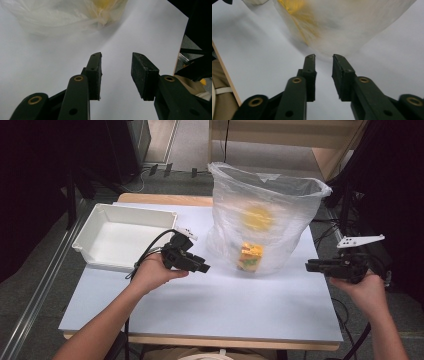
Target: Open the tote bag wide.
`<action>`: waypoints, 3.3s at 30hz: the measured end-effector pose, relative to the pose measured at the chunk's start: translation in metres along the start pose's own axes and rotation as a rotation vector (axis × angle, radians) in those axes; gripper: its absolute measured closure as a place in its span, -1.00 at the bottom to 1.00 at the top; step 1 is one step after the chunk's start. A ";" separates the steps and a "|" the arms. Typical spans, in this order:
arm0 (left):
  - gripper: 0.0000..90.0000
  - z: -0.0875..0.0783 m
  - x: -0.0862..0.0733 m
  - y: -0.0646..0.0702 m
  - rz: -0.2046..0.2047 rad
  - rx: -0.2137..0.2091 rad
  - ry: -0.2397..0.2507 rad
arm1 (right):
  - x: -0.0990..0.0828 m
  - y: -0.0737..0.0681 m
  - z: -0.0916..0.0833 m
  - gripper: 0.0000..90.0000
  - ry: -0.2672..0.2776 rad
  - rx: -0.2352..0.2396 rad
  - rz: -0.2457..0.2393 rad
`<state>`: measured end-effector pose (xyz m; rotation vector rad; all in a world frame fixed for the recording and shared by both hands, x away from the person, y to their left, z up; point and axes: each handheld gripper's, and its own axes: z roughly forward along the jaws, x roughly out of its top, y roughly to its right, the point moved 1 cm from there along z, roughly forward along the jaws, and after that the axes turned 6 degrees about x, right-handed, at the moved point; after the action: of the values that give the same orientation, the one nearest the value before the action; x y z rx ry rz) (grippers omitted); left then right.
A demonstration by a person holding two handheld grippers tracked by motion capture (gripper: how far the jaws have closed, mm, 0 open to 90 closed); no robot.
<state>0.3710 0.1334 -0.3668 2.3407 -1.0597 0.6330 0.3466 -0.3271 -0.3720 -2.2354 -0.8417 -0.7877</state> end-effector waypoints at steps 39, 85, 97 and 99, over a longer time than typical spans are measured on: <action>0.71 -0.049 0.147 -0.021 0.033 -0.006 0.001 | 0.137 0.008 -0.058 1.00 -0.037 -0.024 -0.079; 1.00 -0.010 0.259 -0.028 -0.172 0.342 0.098 | 0.232 0.020 -0.011 1.00 -0.059 -0.049 0.016; 1.00 0.018 0.268 -0.031 -0.190 0.449 0.043 | 0.232 0.023 0.011 1.00 -0.061 -0.069 0.026; 1.00 0.023 0.267 -0.031 -0.182 0.477 0.037 | 0.233 0.023 0.014 1.00 -0.066 -0.076 0.028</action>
<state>0.5581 -0.0095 -0.2346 2.7743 -0.7226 0.9361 0.5116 -0.2490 -0.2255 -2.3463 -0.8226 -0.7477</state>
